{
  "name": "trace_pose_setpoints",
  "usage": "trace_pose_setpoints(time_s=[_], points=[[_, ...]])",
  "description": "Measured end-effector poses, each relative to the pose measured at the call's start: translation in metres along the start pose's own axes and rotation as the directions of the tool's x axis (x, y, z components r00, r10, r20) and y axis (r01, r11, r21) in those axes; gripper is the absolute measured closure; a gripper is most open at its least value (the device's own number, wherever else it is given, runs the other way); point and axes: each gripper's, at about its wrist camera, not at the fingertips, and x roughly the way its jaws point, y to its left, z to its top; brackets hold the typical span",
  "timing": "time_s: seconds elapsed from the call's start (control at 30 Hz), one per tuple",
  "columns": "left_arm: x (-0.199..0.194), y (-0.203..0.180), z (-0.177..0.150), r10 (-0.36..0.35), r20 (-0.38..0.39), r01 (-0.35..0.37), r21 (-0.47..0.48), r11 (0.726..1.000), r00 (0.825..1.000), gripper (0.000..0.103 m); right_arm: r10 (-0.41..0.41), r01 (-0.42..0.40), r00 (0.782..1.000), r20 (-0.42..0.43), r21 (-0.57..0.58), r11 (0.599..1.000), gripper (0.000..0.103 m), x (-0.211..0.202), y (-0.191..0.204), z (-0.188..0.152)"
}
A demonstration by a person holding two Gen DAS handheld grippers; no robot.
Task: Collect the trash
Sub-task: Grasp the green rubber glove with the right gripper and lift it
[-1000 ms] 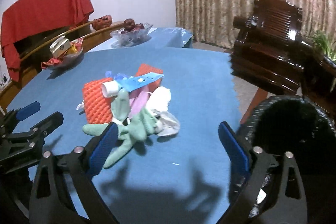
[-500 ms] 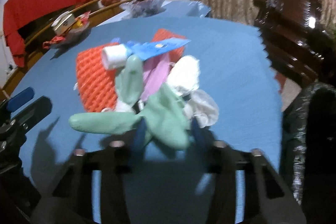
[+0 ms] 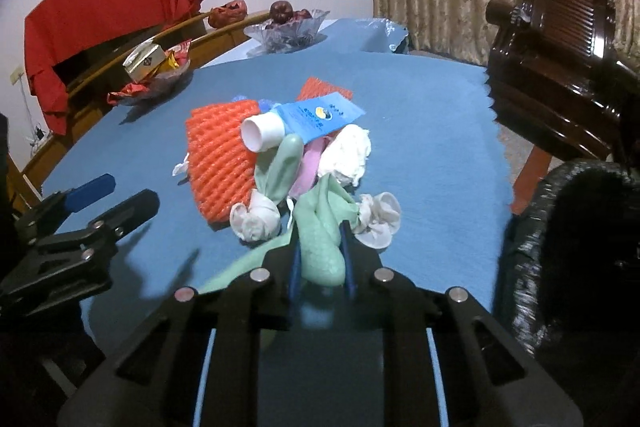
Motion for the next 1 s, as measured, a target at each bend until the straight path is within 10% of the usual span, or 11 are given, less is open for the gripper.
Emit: trace_pose_setpoints(time_s=[0.3,0.53,0.87,1.0], points=[[0.001,-0.008,-0.005,-0.022,-0.013,0.022,0.006,1.0,1.0,0.016,-0.026,0.025,0.995,-0.098,-0.009,1.0,0.081,0.004,-0.008,-0.021],[0.001,-0.004,-0.009,-0.008,-0.015,0.008,-0.002,1.0,1.0,0.016,-0.02,0.019,0.998,-0.055,-0.012,1.0,0.037,0.005,0.005,-0.016],[0.003,0.007,-0.012,0.009,-0.017,-0.01,-0.015,1.0,1.0,0.018,-0.08,0.079,0.993,-0.086,-0.005,0.997,0.036,0.053,0.002,-0.015],[0.004,0.006,-0.012,-0.004,-0.023,0.004,-0.015,1.0,1.0,0.022,-0.02,0.021,0.993,-0.119,0.006,1.0,0.059,0.064,0.0,-0.021]])
